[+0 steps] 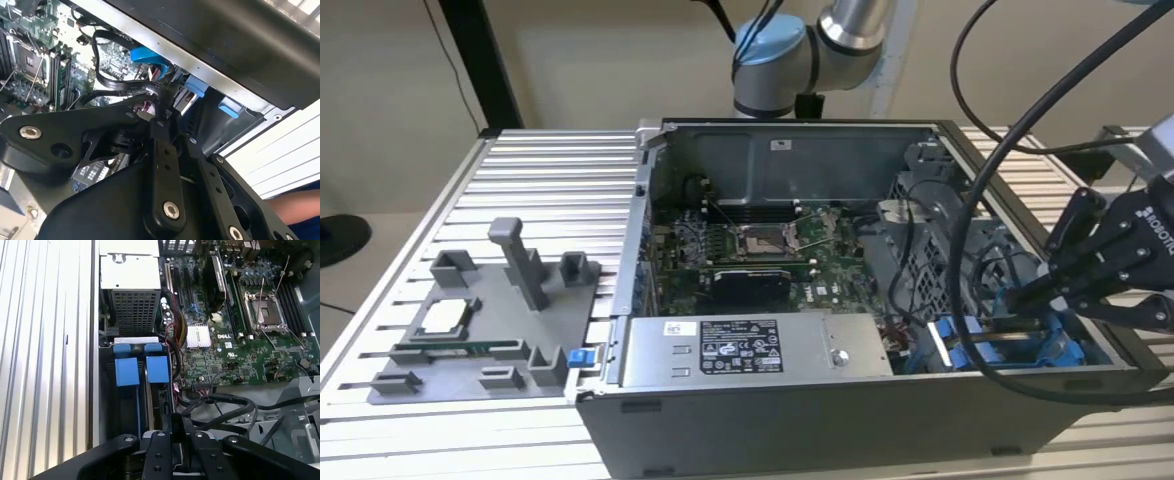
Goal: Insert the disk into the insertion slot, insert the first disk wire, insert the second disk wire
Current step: 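Insert the first disk wire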
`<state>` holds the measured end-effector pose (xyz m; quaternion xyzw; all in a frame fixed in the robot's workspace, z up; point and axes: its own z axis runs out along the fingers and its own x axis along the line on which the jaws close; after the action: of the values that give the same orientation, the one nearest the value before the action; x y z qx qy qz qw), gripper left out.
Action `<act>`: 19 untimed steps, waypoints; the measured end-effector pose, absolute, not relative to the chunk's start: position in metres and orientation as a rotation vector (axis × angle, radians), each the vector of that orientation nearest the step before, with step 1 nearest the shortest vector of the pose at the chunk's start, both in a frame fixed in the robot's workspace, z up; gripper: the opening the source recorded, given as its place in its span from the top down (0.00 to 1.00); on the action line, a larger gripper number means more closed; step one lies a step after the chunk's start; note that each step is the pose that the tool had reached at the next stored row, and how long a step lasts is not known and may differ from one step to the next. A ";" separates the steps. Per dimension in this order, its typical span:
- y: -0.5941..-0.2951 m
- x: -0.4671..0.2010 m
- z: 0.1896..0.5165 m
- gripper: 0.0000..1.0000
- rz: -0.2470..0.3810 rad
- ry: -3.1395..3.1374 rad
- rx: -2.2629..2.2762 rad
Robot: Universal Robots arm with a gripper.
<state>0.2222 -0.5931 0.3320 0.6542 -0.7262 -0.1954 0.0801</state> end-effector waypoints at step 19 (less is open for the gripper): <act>-0.594 0.229 0.325 1.00 -0.588 -2.120 1.981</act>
<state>0.2285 -0.5944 0.3246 0.6665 -0.7130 -0.1978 0.0904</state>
